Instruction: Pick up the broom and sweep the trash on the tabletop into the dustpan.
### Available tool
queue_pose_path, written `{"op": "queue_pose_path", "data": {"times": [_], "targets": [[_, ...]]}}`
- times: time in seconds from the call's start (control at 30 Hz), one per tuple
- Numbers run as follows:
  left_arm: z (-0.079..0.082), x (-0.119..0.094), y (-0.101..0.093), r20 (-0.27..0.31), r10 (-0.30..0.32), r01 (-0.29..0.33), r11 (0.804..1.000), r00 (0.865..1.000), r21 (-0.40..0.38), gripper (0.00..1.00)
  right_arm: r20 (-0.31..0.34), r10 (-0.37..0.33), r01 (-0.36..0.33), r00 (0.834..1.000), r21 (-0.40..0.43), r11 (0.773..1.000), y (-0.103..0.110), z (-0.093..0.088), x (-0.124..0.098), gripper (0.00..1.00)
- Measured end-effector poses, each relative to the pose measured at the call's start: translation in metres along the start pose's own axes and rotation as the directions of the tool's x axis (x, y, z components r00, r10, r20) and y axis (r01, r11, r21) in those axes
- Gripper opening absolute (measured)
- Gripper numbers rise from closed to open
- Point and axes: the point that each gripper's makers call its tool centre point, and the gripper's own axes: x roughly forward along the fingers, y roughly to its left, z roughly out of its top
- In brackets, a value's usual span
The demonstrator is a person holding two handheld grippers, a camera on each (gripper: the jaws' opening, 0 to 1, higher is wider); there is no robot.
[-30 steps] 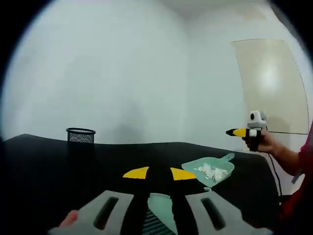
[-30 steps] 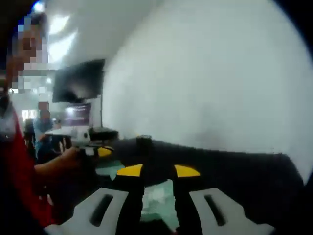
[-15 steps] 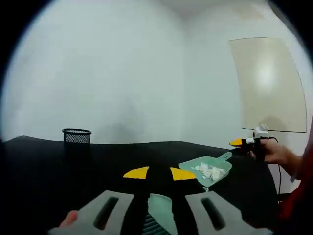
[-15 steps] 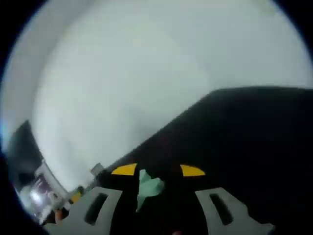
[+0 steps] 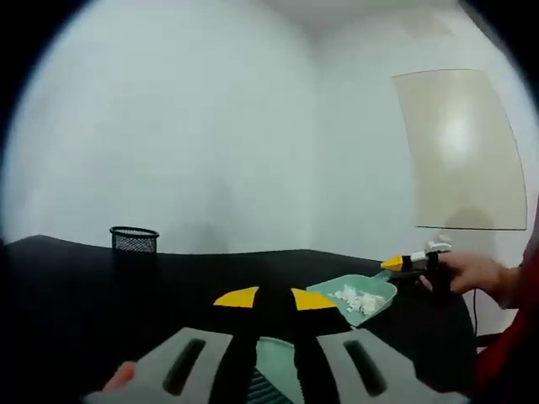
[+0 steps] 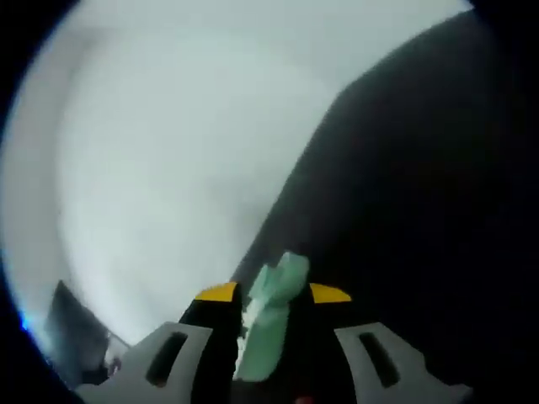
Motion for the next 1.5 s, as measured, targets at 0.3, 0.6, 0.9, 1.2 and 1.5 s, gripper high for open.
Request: {"op": "queue_pose_path", "data": {"times": [0.3,0.6,0.9,1.2,1.5], "targets": [[-0.002,0.002,-0.001,-0.009,-0.001,0.001,1.000,1.000,0.006,0.11,-0.074,0.070,-0.055,0.995,0.182,0.982,0.010,-0.023,0.021,0.13],[0.009,0.004,0.002,-0.006,0.026,-0.025,0.999,1.000,0.020,0.11,-0.070,0.128,-0.114,0.989,0.180,0.977,0.022,-0.022,0.028,0.12],[0.012,-0.023,-0.004,-0.115,-0.035,0.046,0.994,0.993,0.095,0.10,-0.116,0.177,-0.153,0.977,0.192,0.969,0.037,-0.028,0.044,0.12],[0.005,-0.050,0.036,0.012,0.036,-0.036,0.999,0.999,0.009,0.07,-0.131,0.196,-0.165,0.972,0.218,0.962,0.045,-0.032,0.052,0.12],[0.004,-0.053,0.032,0.031,0.021,-0.022,1.000,0.999,0.022,0.07,-0.083,0.142,-0.117,0.986,0.253,0.960,0.023,-0.007,0.054,0.12]]}}
